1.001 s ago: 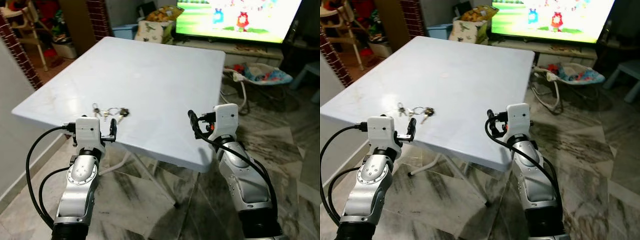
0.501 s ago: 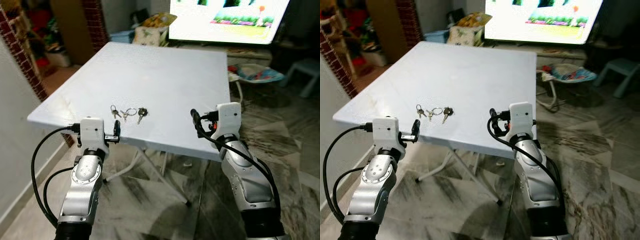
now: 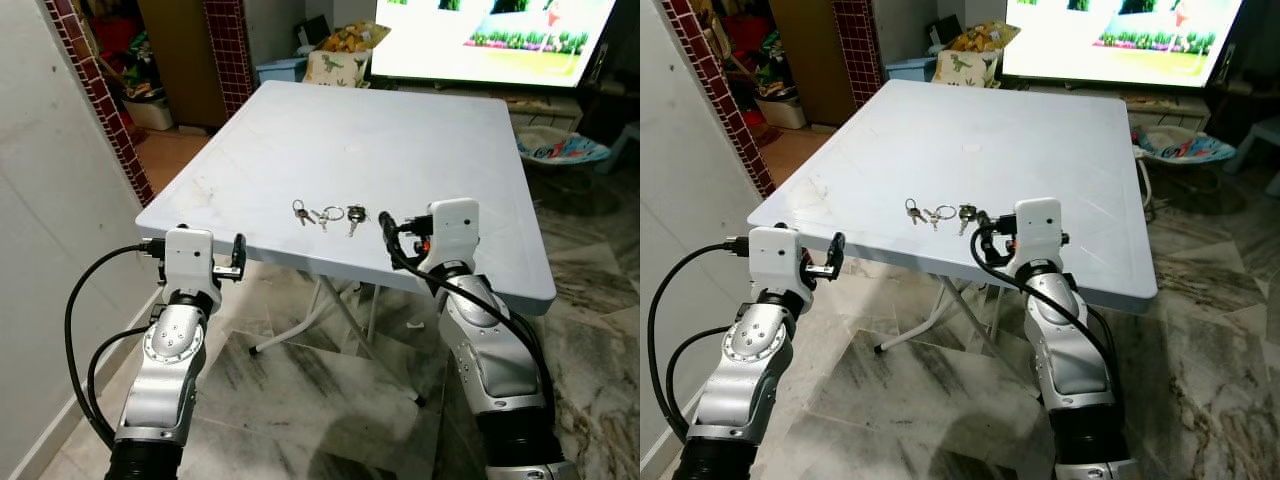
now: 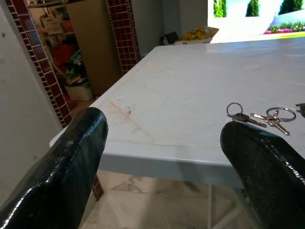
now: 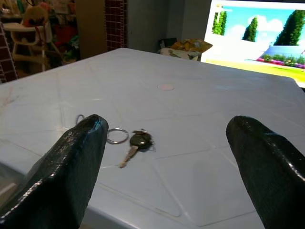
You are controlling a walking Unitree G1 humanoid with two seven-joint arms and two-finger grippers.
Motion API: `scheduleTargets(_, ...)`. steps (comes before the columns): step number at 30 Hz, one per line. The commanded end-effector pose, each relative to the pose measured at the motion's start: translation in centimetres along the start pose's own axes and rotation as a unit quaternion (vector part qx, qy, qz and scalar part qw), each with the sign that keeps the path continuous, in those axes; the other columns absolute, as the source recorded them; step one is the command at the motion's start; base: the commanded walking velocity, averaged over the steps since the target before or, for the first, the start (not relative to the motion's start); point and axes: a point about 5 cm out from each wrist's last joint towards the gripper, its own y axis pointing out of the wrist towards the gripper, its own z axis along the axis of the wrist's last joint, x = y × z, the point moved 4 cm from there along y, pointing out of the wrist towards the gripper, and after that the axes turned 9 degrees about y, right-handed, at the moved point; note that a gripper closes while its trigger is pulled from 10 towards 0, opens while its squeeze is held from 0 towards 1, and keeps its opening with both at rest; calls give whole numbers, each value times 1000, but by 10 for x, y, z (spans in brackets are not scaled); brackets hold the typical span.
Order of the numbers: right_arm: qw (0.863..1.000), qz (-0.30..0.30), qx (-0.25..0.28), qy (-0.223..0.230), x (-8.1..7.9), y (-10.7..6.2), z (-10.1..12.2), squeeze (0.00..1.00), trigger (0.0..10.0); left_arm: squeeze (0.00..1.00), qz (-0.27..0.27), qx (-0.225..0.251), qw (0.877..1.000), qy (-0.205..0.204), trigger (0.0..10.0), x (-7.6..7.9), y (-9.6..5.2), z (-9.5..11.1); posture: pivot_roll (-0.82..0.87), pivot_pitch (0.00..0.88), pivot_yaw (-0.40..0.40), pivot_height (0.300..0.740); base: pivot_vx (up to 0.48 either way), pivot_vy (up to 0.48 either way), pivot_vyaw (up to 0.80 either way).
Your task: Hang keys on a hook
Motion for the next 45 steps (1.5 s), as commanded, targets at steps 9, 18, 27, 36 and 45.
scheduleTargets(9, 1000, -7, 4, 0, 3, 0, 2, 0, 10000, 0, -18, 11, 1000, -5, 10000, 5, 2, 6, -6, 0, 47, 740, 0, 0, 0)
scheduleTargets(18, 1000, -18, 10, -20, 11, 1, 5, 0, 10000, 0, -26, 13, 1000, -2, 10000, 7, 0, 6, -9, 0, 50, 740, 0, 0, 0)
scheduleTargets(27, 1000, -18, 8, -17, 10, 0, 4, 0, 10000, 0, -32, 15, 999, -2, 10000, 9, 0, 6, -8, 0, 50, 740, 0, -153, 344)
scheduleTargets(36, 1000, -15, 7, -18, 9, 0, 3, 0, 10000, 0, -30, 12, 999, -3, 10000, 8, -1, 5, -7, 0, 46, 740, 0, -325, 0)
scheduleTargets(45, 1000, -10, 8, -18, 7, 1, 4, 0, 10000, 0, -28, 10, 1000, -6, 10000, 8, -1, 4, -7, 0, 43, 740, 0, -365, 0)
